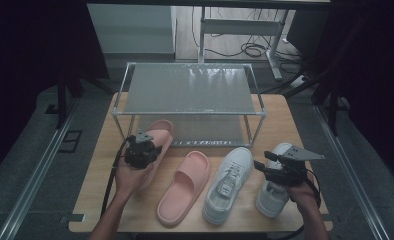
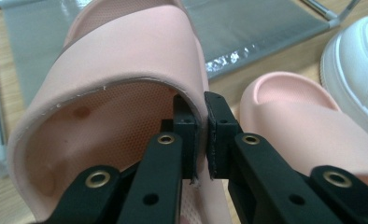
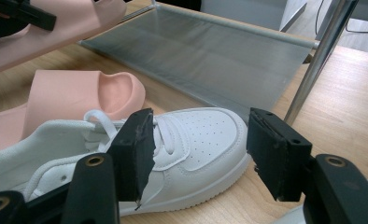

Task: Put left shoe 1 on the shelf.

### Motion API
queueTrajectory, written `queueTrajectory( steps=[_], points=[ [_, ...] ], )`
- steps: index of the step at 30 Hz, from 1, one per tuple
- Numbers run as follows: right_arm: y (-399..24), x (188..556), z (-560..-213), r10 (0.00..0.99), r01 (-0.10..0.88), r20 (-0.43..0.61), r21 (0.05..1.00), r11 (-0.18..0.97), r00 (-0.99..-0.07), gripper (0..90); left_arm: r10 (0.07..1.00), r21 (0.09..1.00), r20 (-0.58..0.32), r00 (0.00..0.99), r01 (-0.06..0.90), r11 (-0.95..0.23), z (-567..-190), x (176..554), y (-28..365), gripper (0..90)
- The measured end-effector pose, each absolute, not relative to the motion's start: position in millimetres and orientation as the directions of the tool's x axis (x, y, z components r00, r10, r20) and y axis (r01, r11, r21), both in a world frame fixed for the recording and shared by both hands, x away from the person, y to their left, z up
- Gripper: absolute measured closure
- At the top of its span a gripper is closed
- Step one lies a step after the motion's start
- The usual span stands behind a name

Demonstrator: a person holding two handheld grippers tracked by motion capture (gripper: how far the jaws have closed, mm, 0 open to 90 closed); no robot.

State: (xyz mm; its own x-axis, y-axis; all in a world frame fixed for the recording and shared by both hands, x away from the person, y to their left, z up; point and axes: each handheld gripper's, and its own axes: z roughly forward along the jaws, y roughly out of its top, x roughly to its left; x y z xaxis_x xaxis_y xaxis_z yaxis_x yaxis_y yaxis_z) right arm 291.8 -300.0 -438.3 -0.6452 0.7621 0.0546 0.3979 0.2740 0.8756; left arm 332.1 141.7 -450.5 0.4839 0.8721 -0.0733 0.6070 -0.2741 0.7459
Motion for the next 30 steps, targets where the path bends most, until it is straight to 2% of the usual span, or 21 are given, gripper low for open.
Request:
queueTrajectory(
  steps=[18,30],
  points=[
    [-302.6,292.6,-438.3,0.764,0.401,0.058,0.875,0.271,-0.642,42.1,0.874,0.728,-0.028,0.485,0.609,-0.315,-468.3,371.6,113.4,85.1],
    [-303.4,292.0,-437.1,0.766,0.396,0.054,0.878,0.269,-0.64,42.2,0.884,0.719,0.037,0.466,0.602,-0.347,-479.1,397.6,92.8,84.9]
  ],
)
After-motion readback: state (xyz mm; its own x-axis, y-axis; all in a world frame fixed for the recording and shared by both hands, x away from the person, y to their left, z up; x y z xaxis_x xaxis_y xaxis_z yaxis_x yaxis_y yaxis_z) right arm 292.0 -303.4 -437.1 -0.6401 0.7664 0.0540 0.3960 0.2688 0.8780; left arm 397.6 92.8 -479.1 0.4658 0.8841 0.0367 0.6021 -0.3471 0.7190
